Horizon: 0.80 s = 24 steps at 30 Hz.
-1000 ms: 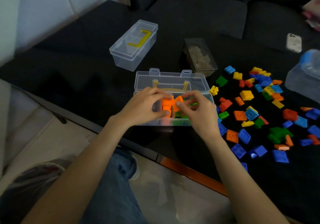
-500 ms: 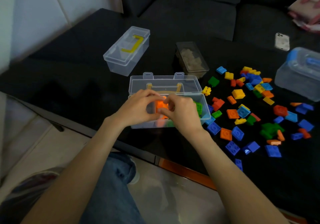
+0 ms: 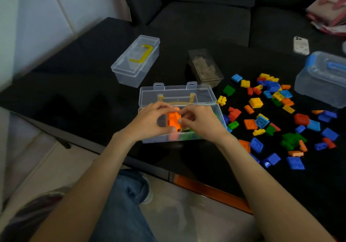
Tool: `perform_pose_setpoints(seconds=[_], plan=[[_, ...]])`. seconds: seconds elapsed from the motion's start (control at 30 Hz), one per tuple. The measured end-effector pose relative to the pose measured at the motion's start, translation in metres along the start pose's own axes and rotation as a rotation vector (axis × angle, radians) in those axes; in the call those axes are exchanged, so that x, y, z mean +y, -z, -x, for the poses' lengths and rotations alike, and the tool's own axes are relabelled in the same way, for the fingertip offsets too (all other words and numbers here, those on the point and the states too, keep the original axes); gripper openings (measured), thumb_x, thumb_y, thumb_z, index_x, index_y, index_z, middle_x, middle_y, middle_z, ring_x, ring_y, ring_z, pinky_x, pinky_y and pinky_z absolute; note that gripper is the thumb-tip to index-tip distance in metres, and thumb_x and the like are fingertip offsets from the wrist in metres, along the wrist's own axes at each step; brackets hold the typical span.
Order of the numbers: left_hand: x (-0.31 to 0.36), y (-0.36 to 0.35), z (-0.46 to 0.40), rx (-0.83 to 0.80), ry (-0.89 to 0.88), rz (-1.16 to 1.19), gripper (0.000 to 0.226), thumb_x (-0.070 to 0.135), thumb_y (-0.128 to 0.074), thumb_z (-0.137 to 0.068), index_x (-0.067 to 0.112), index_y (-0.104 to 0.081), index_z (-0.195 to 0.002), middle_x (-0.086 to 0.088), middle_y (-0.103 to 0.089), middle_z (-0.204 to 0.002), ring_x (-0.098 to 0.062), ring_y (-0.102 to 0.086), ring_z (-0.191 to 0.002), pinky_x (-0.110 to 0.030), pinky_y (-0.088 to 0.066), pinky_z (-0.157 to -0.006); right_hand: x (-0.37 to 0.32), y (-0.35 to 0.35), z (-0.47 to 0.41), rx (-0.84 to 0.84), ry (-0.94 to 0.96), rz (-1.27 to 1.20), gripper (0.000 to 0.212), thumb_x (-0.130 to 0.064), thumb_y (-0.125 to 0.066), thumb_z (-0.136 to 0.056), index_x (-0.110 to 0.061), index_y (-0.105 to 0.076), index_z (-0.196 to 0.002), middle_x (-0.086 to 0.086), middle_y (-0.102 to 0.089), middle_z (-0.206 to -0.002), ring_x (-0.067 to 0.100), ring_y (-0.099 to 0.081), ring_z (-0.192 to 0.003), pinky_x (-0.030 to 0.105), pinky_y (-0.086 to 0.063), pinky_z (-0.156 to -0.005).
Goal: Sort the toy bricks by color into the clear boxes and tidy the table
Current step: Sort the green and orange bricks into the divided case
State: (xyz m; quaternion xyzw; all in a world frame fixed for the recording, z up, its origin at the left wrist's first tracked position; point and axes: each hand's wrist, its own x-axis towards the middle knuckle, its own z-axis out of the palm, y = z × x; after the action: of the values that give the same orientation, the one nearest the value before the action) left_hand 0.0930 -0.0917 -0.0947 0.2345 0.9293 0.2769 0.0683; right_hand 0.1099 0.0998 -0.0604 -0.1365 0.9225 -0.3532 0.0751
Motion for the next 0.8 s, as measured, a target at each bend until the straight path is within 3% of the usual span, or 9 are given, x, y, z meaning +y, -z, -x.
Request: perform_pose_setpoints(seconds=[0.07,0.2,0.33,0.47,0.6,0.8], plan=[[0.001,0.001,-0.001,-0.012,0.007,0.000,0.059,0.049,-0.067,-0.080,0.037,-0.046,-0.133,0.011,-0.038,-0.136,-0.006,-0.030,-0.128,-0.030,-0.021,-0.104,0.001,0.000,0.000,-0.013,-0.011,-0.019,0.018,-0.014,-0.065,-0.087,-0.013,-0.067,-0.105,0.000,-0.070,-0.084,0.000,-0.061,-0.071,0.014,-0.050,-0.072],[0.003,0.005,-0.003,-0.031,0.029,0.086,0.050,0.038,-0.071,-0.080,0.037,-0.052,-0.127,0.014,-0.040,-0.131,-0.002,-0.033,-0.124,-0.027,-0.026,-0.103,-0.004,-0.005,0.004,0.026,-0.015,0.080,0.024,-0.020,-0.066,-0.087,-0.013,-0.066,-0.109,0.003,-0.070,-0.091,0.012,-0.064,-0.082,0.031,-0.054,-0.082],[0.003,0.007,-0.007,0.073,0.014,0.093,0.027,0.023,-0.063,-0.088,0.033,-0.060,-0.113,0.017,-0.048,-0.120,0.000,-0.043,-0.115,-0.026,-0.038,-0.099,-0.013,-0.019,0.003,0.048,0.024,0.289,0.034,-0.026,-0.066,-0.085,-0.022,-0.063,-0.118,0.008,-0.064,-0.106,0.023,-0.061,-0.097,0.040,-0.050,-0.086],[-0.004,0.004,-0.003,0.120,-0.037,-0.009,0.028,0.020,-0.061,-0.089,0.029,-0.062,-0.115,0.013,-0.051,-0.122,-0.001,-0.042,-0.117,-0.021,-0.034,-0.096,-0.002,-0.028,0.007,0.140,-0.010,0.106,0.037,-0.021,-0.073,-0.078,-0.020,-0.064,-0.114,0.005,-0.064,-0.104,0.021,-0.060,-0.096,0.031,-0.046,-0.082],[0.002,0.000,-0.005,0.141,-0.066,-0.009,0.025,0.022,-0.050,-0.095,0.024,-0.061,-0.117,0.011,-0.053,-0.124,0.003,-0.039,-0.115,-0.021,-0.034,-0.096,0.003,-0.039,0.011,0.248,0.076,0.122,0.020,-0.018,-0.074,-0.077,-0.016,-0.070,-0.096,0.004,-0.063,-0.099,0.021,-0.054,-0.095,0.024,-0.038,-0.079],[0.006,0.000,-0.003,0.148,-0.079,-0.076,0.033,0.025,-0.052,-0.094,0.026,-0.054,-0.127,0.009,-0.057,-0.125,-0.001,-0.046,-0.117,-0.019,-0.036,-0.094,0.007,-0.040,0.013,0.254,0.075,0.133,0.021,-0.019,-0.068,-0.083,-0.016,-0.070,-0.104,0.004,-0.061,-0.101,0.020,-0.054,-0.097,0.031,-0.043,-0.082]])
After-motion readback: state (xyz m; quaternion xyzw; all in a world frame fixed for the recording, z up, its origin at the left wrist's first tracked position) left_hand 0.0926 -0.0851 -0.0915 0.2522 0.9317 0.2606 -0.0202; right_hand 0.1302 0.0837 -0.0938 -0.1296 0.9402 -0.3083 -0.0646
